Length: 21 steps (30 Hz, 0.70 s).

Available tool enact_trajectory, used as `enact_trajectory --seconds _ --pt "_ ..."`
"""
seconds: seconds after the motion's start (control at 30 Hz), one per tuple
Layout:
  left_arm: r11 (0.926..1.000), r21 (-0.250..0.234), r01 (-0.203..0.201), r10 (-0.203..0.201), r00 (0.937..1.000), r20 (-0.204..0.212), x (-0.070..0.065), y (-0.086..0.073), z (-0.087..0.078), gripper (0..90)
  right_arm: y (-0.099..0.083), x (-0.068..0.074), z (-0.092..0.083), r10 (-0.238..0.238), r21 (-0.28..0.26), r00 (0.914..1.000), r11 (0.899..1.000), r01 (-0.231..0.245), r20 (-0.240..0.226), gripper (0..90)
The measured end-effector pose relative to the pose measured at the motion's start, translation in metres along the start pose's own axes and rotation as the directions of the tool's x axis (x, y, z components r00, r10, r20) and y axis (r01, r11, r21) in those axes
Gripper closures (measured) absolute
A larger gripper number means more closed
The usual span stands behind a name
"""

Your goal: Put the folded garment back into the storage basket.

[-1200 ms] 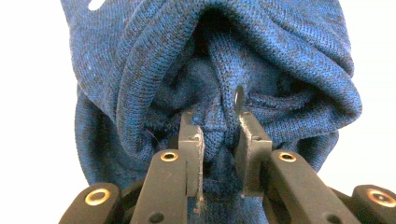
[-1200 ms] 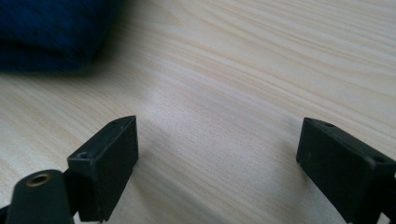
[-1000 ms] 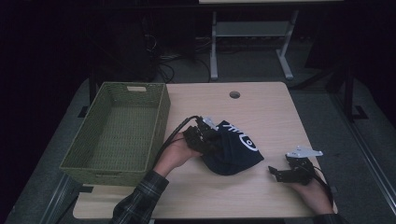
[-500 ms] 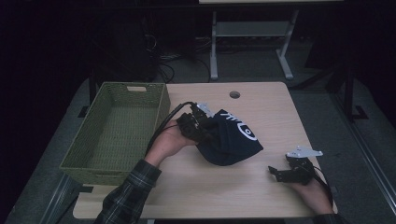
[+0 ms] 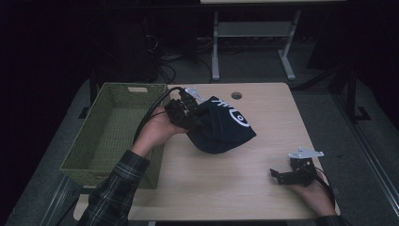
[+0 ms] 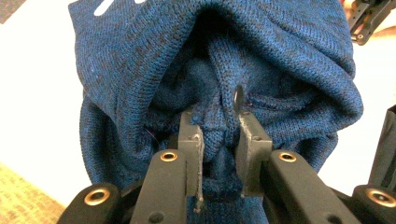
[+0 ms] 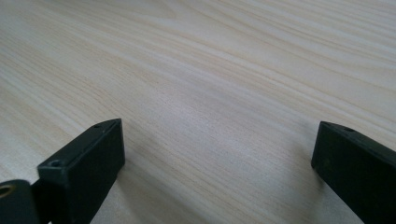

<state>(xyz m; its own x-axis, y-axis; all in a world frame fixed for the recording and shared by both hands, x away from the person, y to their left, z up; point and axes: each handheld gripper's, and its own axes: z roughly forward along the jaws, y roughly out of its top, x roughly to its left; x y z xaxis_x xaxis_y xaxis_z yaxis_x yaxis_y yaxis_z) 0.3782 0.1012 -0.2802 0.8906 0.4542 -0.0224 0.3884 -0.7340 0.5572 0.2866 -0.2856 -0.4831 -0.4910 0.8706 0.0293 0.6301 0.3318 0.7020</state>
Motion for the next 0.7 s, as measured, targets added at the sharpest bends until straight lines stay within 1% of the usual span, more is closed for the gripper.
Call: enact_trajectory --seconds 0.03,0.07,0.1,0.33,0.53,0.57,0.6,0.63,0.67,0.7 --pt "1.0 0.0 0.0 0.0 1.0 0.0 0.0 0.0 0.0 74.2 0.0 0.0 0.0 0.0 0.0 1.0 1.0 0.0 0.0 1.7" --pt "1.0 -0.001 0.004 -0.004 0.9999 -0.009 0.004 -0.002 -0.006 74.1 0.0 0.0 0.0 0.001 0.001 1.0 1.0 -0.001 0.002 1.7" --pt "0.9999 -0.005 0.013 -0.014 0.9998 -0.013 0.005 -0.003 -0.008 74.1 0.0 0.0 0.0 0.003 0.002 1.0 1.0 -0.003 0.001 1.8" --pt "0.9989 -0.014 0.045 -0.046 0.998 -0.043 0.015 -0.014 -0.025 74.1 0.0 0.0 0.0 -0.002 0.001 1.0 1.0 0.002 -0.003 1.8" --pt "0.9969 -0.015 0.077 -0.078 0.9933 -0.086 0.025 -0.026 -0.04 74.1 0.0 0.0 0.0 -0.006 0.002 1.0 1.0 0.006 -0.006 1.8" --pt "0.9969 -0.015 0.077 -0.078 0.9933 -0.086 0.025 -0.026 -0.04 74.1 0.0 0.0 0.0 -0.006 0.002 1.0 1.0 0.006 -0.006 1.8" --pt "0.9955 -0.016 0.093 -0.094 0.9905 -0.1 0.029 -0.031 -0.045 74.1 0.0 0.0 0.0 -0.006 0.002 1.0 1.0 0.006 -0.006 1.8" --pt "0.9955 -0.016 0.093 -0.094 0.9905 -0.1 0.029 -0.031 -0.045 74.1 0.0 0.0 0.0 -0.006 0.002 1.0 1.0 0.006 -0.006 1.8" --pt "0.994 -0.022 0.107 -0.109 0.9875 -0.114 0.032 -0.036 -0.049 74.1 0.0 0.0 0.0 -0.008 0.001 0.9999 1.0 0.008 -0.007 1.8" --pt "0.994 -0.022 0.107 -0.109 0.9875 -0.114 0.032 -0.036 -0.049 74.1 0.0 0.0 0.0 -0.008 0.001 0.9999 1.0 0.008 -0.007 1.8"
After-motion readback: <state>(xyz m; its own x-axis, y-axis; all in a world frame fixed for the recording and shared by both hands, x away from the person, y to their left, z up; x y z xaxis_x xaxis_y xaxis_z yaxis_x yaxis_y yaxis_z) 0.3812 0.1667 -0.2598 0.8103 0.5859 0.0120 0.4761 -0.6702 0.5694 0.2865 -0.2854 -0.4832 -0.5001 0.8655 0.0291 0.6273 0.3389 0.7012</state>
